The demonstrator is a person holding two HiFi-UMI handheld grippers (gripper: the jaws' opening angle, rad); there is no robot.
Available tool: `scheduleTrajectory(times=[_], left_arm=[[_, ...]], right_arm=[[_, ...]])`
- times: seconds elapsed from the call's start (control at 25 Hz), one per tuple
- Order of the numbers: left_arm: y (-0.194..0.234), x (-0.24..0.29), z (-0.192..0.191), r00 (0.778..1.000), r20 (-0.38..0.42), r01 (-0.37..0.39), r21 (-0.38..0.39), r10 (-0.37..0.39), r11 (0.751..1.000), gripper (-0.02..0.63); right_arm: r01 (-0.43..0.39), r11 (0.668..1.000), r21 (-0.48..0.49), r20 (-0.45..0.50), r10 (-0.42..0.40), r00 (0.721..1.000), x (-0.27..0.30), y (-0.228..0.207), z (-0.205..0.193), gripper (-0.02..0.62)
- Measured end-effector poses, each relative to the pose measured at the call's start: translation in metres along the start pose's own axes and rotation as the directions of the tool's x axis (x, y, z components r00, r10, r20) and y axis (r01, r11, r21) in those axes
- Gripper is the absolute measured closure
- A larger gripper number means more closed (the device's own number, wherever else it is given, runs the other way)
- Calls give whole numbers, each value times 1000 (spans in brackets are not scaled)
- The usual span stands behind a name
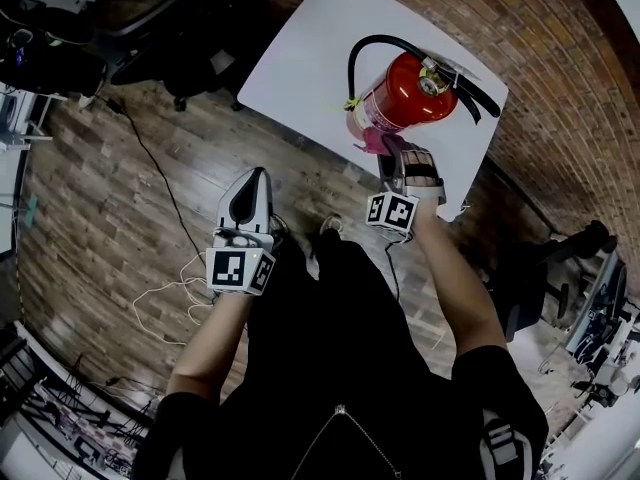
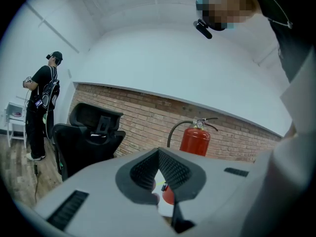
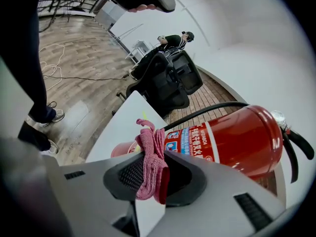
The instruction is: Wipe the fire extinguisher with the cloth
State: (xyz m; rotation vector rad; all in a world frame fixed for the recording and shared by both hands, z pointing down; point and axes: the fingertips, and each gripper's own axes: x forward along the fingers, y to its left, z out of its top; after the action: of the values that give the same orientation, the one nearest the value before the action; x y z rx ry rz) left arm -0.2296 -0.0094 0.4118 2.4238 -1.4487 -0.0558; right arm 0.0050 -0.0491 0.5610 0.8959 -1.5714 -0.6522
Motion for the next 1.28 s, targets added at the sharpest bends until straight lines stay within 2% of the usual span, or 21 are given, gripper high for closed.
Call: scheduleTrajectory(times=[0.24, 0.8, 1.12, 1.28], left_arm=[[-4, -3, 17, 999, 16, 33, 17, -34, 999, 577], [-5, -11, 54, 994, 58, 88, 47, -91, 995, 575], [-1, -21, 65, 991, 73, 113, 50, -116, 992, 575], [4, -25, 69, 988, 74, 134, 50, -137, 990, 575]], right_arm=[[21, 1000, 15, -21, -21, 1000, -26, -37, 12, 491], [148, 989, 13, -52, -147, 988, -81, -112, 35, 485], [219, 974, 64, -79, -213, 974, -104, -139, 43, 485], [278, 958, 76, -112, -269, 957, -116, -152, 45, 485]])
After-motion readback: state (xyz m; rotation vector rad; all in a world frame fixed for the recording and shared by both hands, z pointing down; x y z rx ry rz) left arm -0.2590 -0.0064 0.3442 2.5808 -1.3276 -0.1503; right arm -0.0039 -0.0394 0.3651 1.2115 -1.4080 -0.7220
